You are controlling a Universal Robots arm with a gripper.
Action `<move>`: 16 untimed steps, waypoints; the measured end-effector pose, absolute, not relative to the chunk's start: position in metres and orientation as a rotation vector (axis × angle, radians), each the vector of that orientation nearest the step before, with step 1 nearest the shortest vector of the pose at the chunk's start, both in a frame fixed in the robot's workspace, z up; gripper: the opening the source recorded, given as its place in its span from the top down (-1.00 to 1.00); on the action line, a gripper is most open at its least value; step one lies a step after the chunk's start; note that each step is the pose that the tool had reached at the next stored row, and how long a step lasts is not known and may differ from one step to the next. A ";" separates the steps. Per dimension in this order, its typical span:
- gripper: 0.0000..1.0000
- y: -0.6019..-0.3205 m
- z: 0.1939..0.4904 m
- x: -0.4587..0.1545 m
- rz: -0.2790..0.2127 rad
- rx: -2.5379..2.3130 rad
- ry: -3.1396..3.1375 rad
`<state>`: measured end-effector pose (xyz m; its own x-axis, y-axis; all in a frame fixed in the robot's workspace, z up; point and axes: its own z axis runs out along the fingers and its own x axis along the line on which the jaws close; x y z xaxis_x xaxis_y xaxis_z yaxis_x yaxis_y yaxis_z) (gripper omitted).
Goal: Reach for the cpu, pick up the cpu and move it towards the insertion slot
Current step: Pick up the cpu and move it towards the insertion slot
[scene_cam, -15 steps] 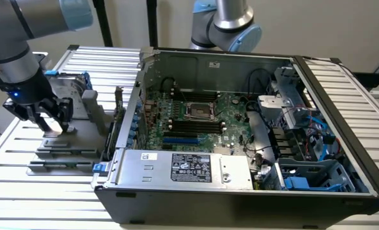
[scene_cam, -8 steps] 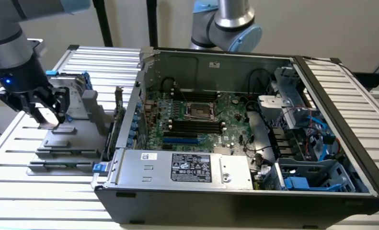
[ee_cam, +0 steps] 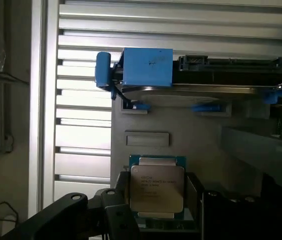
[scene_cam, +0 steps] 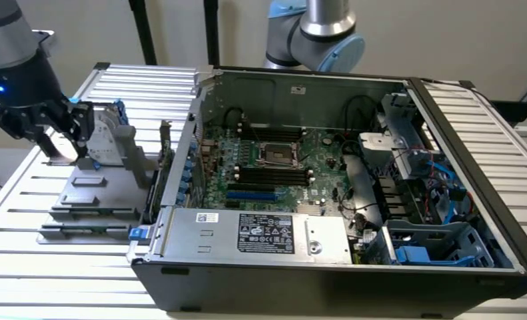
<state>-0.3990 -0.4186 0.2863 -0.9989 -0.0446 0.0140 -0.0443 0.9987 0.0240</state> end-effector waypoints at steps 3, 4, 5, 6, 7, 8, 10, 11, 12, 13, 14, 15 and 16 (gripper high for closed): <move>-0.09 -0.418 0.299 -0.392 -0.037 0.069 -3.126; -0.09 -0.418 0.304 -0.389 -0.037 0.069 -3.126; -0.09 -0.418 0.308 -0.386 -0.037 0.070 -3.126; -0.09 -0.418 0.312 -0.383 -0.037 0.070 -3.126; -0.09 -0.418 0.315 -0.379 -0.037 0.070 -3.126; -0.09 -0.418 0.319 -0.375 -0.037 0.070 -3.126; -0.09 -0.417 0.325 -0.366 -0.037 0.070 -3.126; -0.09 -0.417 0.328 -0.362 -0.038 0.070 -3.126; -0.09 -0.417 0.331 -0.357 -0.039 0.069 -3.126; -0.09 -0.417 0.333 -0.352 -0.040 0.070 -3.126; -0.09 -0.417 0.336 -0.348 -0.041 0.070 -3.126; -0.09 -0.417 0.338 -0.343 -0.042 0.070 -3.126; -0.09 -0.417 0.341 -0.339 -0.044 0.070 -3.126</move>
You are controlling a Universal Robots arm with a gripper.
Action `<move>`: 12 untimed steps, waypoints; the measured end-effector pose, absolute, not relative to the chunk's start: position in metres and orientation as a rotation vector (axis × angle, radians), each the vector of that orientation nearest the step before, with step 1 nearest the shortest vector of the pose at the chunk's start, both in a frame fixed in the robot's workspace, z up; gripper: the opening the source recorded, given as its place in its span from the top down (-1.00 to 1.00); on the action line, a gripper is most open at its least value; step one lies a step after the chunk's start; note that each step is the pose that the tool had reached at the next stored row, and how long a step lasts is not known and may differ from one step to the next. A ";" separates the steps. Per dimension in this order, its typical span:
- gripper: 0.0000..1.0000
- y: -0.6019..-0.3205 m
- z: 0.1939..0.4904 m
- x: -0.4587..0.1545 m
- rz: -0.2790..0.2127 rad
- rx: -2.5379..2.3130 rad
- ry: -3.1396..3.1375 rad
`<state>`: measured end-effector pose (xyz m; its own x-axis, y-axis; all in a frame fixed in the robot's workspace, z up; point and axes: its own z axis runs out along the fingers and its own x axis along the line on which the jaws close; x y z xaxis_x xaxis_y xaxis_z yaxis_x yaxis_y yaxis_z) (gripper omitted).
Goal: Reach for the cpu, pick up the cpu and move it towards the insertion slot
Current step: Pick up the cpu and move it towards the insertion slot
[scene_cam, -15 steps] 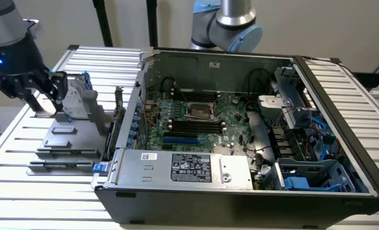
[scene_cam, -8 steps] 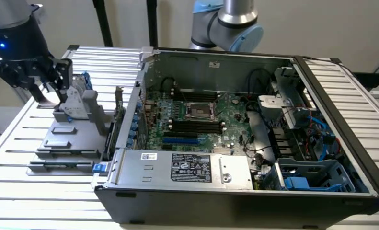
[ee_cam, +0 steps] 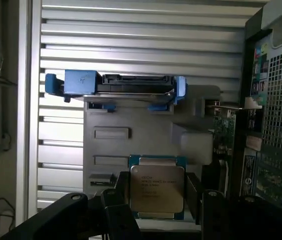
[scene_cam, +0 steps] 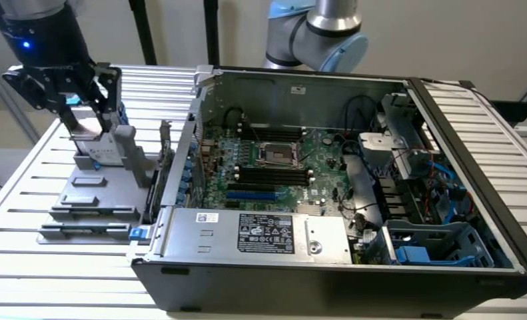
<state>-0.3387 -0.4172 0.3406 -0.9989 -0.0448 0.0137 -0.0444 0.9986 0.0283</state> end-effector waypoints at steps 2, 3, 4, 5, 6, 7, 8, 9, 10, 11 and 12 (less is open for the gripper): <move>-0.09 -0.417 0.346 -0.330 -0.046 0.070 -3.126; -0.09 -0.417 0.348 -0.325 -0.047 0.070 -3.126; -0.09 -0.417 0.351 -0.321 -0.048 0.070 -3.126; -0.09 -0.417 0.353 -0.316 -0.049 0.070 -3.126; -0.09 -0.417 0.356 -0.312 -0.050 0.070 -3.126; -0.09 -0.417 0.358 -0.307 -0.052 0.070 -3.126; -0.09 -0.417 0.361 -0.302 -0.053 0.070 -3.126; -0.09 -0.417 0.363 -0.298 -0.054 0.070 -3.126; -0.09 -0.417 0.366 -0.293 -0.055 0.070 -3.126; -0.09 -0.417 0.368 -0.289 -0.057 0.070 -3.126; -0.09 -0.417 0.370 -0.284 -0.060 0.070 -3.126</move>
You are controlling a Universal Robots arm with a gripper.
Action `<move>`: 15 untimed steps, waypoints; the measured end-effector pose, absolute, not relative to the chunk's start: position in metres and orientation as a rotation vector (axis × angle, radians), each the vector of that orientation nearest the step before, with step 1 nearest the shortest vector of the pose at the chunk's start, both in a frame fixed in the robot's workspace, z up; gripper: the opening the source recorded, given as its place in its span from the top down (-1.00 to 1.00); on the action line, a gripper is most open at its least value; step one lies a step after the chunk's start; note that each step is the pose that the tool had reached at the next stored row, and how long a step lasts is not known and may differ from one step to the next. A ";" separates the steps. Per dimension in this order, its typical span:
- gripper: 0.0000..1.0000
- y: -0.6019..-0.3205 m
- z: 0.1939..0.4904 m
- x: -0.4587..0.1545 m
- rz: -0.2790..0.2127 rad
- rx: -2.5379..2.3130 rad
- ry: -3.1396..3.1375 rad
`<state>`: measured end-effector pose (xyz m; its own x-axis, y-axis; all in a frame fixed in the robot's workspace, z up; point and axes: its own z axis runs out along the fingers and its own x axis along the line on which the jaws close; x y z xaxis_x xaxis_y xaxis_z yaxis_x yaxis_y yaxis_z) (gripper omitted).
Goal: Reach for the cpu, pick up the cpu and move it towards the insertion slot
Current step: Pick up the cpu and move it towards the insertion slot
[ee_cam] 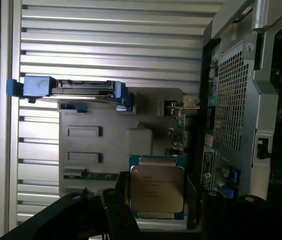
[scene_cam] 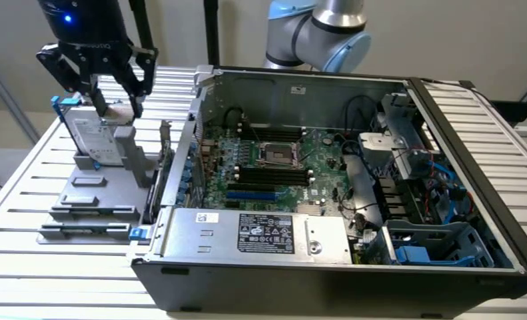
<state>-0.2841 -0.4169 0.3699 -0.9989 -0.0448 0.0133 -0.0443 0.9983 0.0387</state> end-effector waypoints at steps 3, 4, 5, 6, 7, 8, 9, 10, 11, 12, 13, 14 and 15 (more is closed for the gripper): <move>-0.09 -0.417 0.374 -0.271 -0.069 0.070 -3.126; -0.09 -0.417 0.376 -0.266 -0.072 0.070 -3.126; -0.09 -0.417 0.377 -0.262 -0.074 0.070 -3.126; -0.09 -0.417 0.378 -0.257 -0.076 0.070 -3.126; -0.09 -0.417 0.378 -0.253 -0.078 0.070 -3.126; -0.09 -0.417 0.379 -0.248 -0.079 0.070 -3.126; -0.09 -0.417 0.380 -0.243 -0.080 0.070 -3.126; -0.09 -0.417 0.380 -0.239 -0.081 0.070 -3.126; -0.09 -0.417 0.380 -0.234 -0.082 0.070 -3.126; -0.09 -0.417 0.381 -0.230 -0.082 0.070 -3.126; -0.09 -0.417 0.381 -0.225 -0.082 0.070 -3.126; -0.09 -0.417 0.381 -0.221 -0.083 0.070 -3.126; -0.09 -0.417 0.381 -0.216 -0.083 0.070 -3.126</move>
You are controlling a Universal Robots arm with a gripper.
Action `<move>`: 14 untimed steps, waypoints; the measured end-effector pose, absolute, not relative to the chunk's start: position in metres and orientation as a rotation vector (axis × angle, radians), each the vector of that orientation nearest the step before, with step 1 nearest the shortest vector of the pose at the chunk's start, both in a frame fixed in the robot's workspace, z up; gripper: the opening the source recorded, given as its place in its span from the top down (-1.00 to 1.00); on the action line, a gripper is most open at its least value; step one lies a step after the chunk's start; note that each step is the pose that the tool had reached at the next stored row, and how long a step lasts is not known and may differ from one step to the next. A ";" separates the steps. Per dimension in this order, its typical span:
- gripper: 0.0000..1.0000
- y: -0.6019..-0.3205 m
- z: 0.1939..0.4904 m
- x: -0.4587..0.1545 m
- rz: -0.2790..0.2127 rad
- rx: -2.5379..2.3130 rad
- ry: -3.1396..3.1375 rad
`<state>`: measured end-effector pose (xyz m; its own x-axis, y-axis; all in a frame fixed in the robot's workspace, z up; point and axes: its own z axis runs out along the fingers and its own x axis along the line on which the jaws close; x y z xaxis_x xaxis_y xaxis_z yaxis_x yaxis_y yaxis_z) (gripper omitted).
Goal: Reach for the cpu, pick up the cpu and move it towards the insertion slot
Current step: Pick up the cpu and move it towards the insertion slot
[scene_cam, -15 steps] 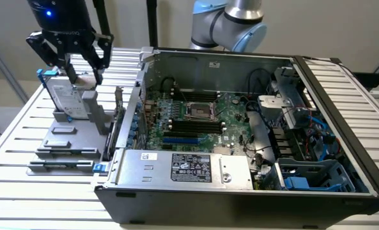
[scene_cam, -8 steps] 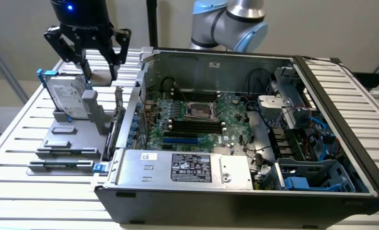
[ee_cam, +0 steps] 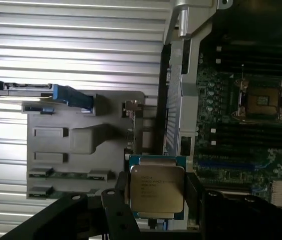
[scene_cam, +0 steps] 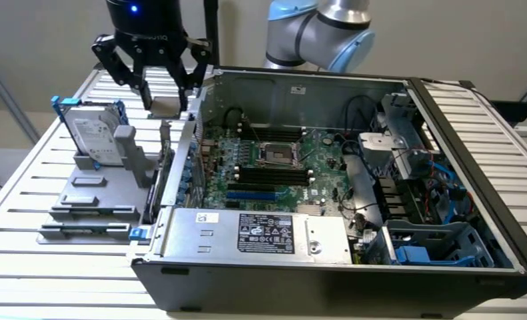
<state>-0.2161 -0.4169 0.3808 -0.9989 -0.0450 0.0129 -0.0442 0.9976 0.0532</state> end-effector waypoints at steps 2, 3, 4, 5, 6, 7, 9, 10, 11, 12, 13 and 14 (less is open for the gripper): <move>-0.09 -0.417 0.381 -0.207 -0.083 0.070 -3.126; -0.09 -0.417 0.381 -0.202 -0.083 0.070 -3.126; -0.09 -0.417 0.381 -0.198 -0.083 0.070 -3.125; -0.09 -0.417 0.381 -0.193 -0.083 0.070 -3.125; -0.09 -0.417 0.381 -0.189 -0.083 0.070 -3.125; -0.09 -0.417 0.381 -0.184 -0.083 0.070 -3.125; -0.09 -0.417 0.381 -0.175 -0.083 0.070 -3.124; -0.09 -0.417 0.381 -0.170 -0.083 0.070 -3.124; -0.09 -0.416 0.381 -0.166 -0.083 0.070 -3.124; -0.09 -0.416 0.380 -0.161 -0.083 0.070 -3.124; -0.09 -0.415 0.380 -0.157 -0.083 0.070 -3.124; -0.09 -0.414 0.380 -0.152 -0.083 0.070 -3.124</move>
